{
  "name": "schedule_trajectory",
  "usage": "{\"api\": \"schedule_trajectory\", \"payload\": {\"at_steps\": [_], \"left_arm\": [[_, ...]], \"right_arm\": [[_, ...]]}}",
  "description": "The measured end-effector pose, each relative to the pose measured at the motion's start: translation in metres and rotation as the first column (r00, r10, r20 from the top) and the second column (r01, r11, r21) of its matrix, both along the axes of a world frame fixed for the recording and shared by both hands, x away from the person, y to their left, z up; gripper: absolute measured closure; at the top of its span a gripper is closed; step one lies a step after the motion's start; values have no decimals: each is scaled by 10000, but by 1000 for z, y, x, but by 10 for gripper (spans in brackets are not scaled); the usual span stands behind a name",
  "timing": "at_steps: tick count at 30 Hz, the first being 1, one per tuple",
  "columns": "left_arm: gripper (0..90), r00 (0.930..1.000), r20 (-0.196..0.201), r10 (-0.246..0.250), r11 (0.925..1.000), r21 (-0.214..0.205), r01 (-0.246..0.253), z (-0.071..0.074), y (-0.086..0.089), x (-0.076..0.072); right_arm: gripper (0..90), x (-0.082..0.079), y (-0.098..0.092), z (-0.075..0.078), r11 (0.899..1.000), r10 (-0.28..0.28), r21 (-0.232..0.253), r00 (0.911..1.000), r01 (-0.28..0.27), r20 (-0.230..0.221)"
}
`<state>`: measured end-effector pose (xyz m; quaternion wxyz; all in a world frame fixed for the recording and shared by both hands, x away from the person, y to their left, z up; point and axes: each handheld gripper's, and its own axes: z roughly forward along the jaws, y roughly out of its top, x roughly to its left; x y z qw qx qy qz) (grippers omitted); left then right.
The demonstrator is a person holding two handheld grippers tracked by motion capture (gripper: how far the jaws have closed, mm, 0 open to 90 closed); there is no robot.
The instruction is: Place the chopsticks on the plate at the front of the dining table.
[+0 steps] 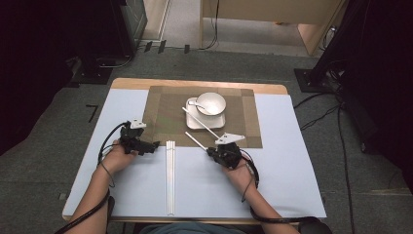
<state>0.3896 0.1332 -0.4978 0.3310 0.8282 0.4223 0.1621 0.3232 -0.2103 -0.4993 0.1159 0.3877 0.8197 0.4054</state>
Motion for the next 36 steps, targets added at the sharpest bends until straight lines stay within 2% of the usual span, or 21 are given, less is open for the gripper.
{"api": "schedule_trajectory", "payload": {"at_steps": [23,36], "left_arm": [[0,9999,116,15,10000,-79,-14,-1,1,-1],[0,9999,160,36,9999,-105,-34,-1,1,-2]], "right_arm": [[857,4,0,12,10000,6,75,10000,-6,-48],[856,14,9,16,9994,348,81,9994,-348,-26]]}}
